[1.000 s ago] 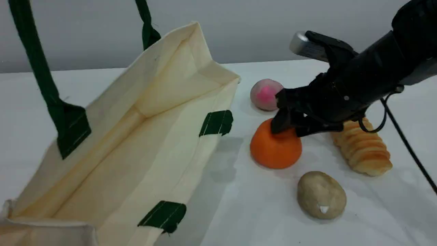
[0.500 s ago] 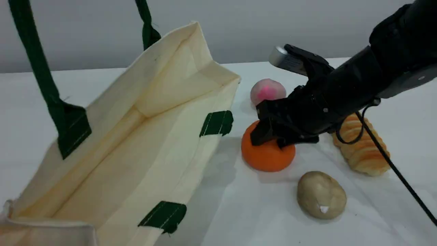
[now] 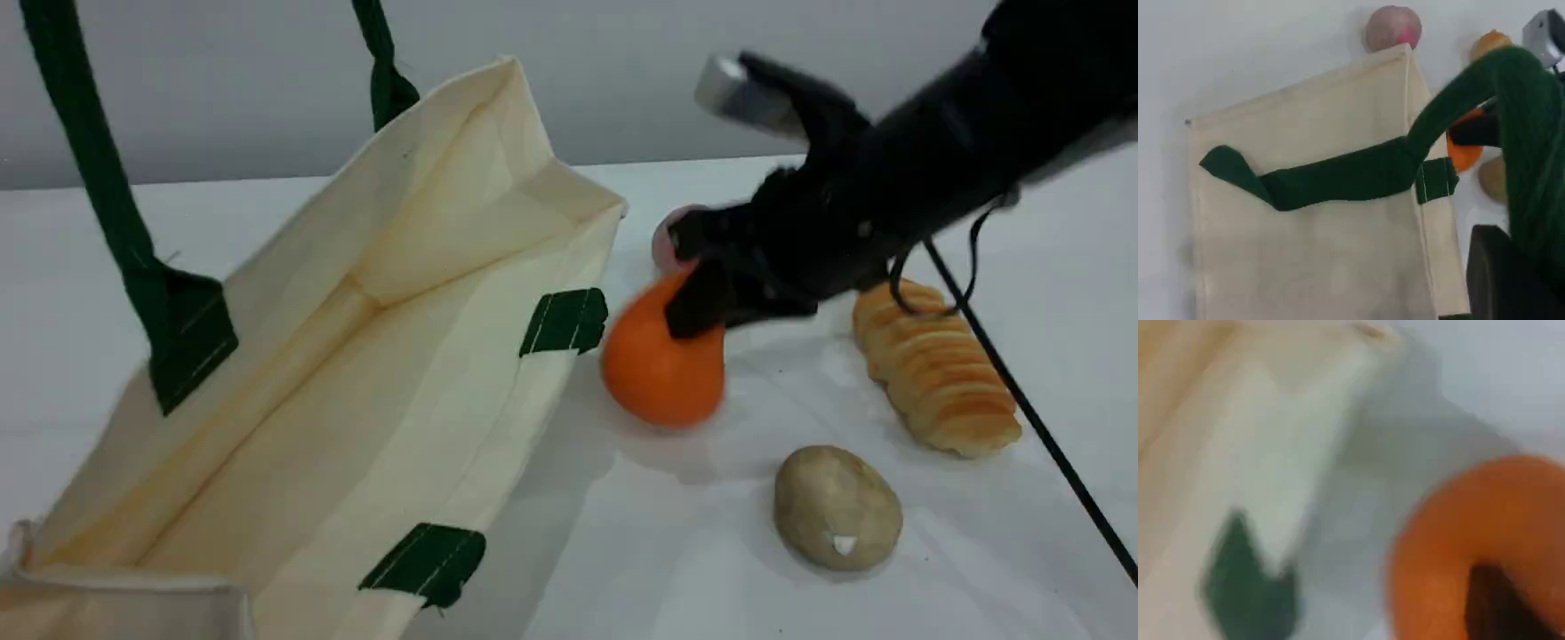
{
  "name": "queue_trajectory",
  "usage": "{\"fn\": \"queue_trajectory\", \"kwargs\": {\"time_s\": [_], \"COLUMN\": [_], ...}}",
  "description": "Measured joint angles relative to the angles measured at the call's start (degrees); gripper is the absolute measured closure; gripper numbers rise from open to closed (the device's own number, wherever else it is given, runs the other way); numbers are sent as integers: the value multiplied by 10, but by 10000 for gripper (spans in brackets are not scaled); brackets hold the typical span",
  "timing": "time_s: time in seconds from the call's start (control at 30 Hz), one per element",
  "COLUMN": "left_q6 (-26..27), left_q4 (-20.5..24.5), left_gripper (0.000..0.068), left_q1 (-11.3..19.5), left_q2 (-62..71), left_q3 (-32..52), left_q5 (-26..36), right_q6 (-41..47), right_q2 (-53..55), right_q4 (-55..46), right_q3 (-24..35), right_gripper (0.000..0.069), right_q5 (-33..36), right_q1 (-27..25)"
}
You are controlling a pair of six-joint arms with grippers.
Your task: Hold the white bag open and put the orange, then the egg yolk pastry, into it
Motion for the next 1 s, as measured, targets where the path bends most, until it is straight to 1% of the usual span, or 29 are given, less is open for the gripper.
{"fn": "queue_trajectory", "kwargs": {"time_s": [0.1, 0.17, 0.37, 0.43, 0.5, 0.57, 0.63, 0.7, 0.77, 0.83, 0.93, 1.0], "left_q6": [0, -4, -4, -4, -4, -4, -4, -4, -4, 0, 0, 0], "left_q4": [15, 15, 15, 15, 12, 10, 6, 3, 0, -13, -20, -22], "left_gripper": [610, 610, 610, 610, 610, 610, 610, 610, 610, 610, 610, 610], "left_q1": [0, 0, 0, 0, 0, 0, 0, 0, 0, 0, 0, 0], "left_q2": [0, 0, 0, 0, 0, 0, 0, 0, 0, 0, 0, 0], "left_q3": [0, 0, 0, 0, 0, 0, 0, -3, -12, -26, -46, -50], "left_q5": [9, 17, 12, 9, 5, 3, 3, 7, 13, 26, 44, 51], "right_q6": [59, 101, 223, 245, 248, 248, 248, 248, 248, 248, 248, 248], "right_q2": [-47, -83, -205, -236, -257, -261, -258, -257, -257, -256, -241, -229], "right_q4": [-64, -119, -242, -255, -254, -236, -236, -234, -233, -231, -225, -216], "right_q3": [0, 1, 1, 1, 1, 1, 1, 1, 1, 1, 1, 1], "right_gripper": [652, 652, 652, 652, 652, 652, 652, 652, 652, 652, 652, 652], "right_q5": [-17, -17, 17, 30, 53, 80, 87, 73, 36, -4, -50, -64], "right_q1": [0, -1, 0, 0, 3, 18, 42, 75, 107, 140, 170, 173]}}
